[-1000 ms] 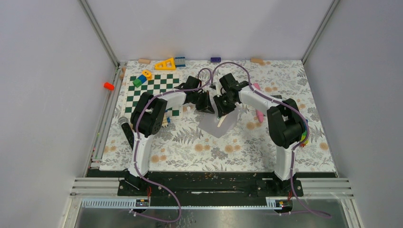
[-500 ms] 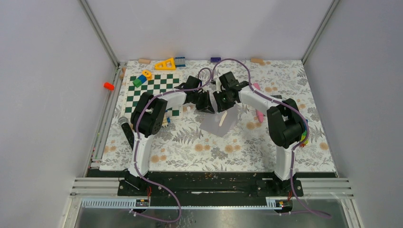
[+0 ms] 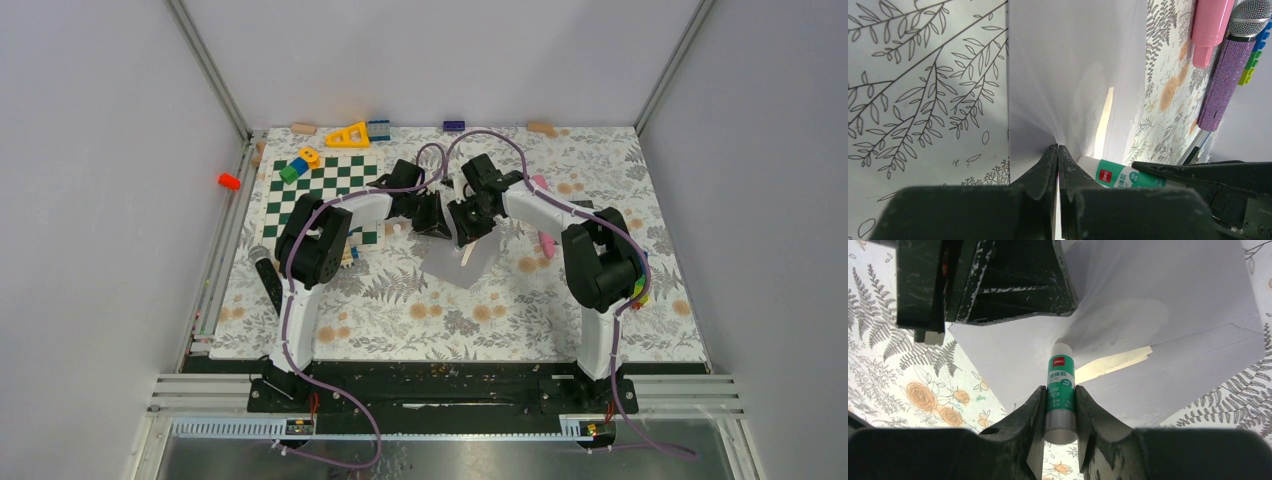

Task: Place the letter into the envelope and seal it
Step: Paint the envelope at the center of the board.

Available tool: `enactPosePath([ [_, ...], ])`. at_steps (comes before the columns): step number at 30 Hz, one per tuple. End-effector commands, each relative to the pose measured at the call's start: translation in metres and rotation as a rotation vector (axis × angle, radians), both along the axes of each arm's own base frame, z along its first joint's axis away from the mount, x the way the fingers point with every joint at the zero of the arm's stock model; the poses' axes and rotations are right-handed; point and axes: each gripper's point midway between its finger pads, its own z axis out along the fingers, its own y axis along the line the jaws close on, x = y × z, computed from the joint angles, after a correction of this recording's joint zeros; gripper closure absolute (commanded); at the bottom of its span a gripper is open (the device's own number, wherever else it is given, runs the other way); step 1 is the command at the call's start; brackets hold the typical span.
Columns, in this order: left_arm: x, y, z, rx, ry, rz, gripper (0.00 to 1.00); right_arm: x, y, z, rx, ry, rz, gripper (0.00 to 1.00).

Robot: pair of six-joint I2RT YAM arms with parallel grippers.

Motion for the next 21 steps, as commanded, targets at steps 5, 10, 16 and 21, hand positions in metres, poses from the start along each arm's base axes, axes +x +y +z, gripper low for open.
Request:
enactPosePath([
  [5,0.007,0.002,-0.014,0.065,-0.029,0.007,1.00,-0.034,0.014,0.005,0.024,0.077,0.136,1.00],
  [10,0.006,0.001,-0.014,0.064,-0.028,0.006,1.00,-0.041,0.016,0.007,0.026,0.097,0.170,1.00],
  [16,0.006,0.001,-0.014,0.064,-0.029,0.003,1.00,-0.031,0.008,0.005,-0.029,0.051,0.140,1.00],
  [21,0.006,0.002,-0.015,0.063,-0.029,0.003,1.00,-0.006,0.005,0.008,-0.063,-0.058,0.069,1.00],
])
